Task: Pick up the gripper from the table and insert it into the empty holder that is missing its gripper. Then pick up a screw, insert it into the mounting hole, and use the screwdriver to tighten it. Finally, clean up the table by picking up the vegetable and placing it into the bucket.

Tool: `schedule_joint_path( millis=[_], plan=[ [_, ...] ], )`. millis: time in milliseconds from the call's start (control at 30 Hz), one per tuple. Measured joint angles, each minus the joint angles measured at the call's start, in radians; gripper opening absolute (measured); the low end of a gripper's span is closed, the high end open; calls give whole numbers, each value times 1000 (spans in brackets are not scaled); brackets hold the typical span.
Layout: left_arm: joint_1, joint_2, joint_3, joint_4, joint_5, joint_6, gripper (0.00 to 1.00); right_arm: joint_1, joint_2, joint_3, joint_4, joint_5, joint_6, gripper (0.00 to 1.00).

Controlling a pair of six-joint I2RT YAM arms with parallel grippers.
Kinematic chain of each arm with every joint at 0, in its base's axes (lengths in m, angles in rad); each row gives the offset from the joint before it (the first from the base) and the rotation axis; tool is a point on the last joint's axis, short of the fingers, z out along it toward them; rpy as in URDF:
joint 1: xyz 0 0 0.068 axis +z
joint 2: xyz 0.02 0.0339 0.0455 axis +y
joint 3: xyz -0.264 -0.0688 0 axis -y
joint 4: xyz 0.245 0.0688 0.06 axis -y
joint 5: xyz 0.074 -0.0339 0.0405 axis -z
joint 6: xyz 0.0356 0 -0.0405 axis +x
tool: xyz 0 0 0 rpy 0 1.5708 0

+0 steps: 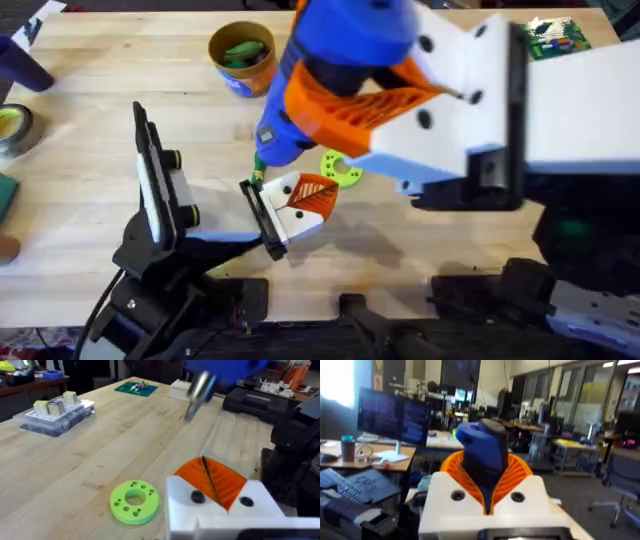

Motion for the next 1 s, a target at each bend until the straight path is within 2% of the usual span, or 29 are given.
schedule_joint_path(
  millis=[533,700,833,1000],
  plan=[
    [0,0,0,0,0,0,14,-6,-34,1,-17,28,9,34],
    [0,0,0,0,0,0,14,-35,-31,44,-250,33,62,35],
    [0,0,0,0,0,0,14,-45,-25,134,-427,35,81,33],
    [0,0,0,0,0,0,14,-46,-29,219,-497,34,92,35]
  ],
)
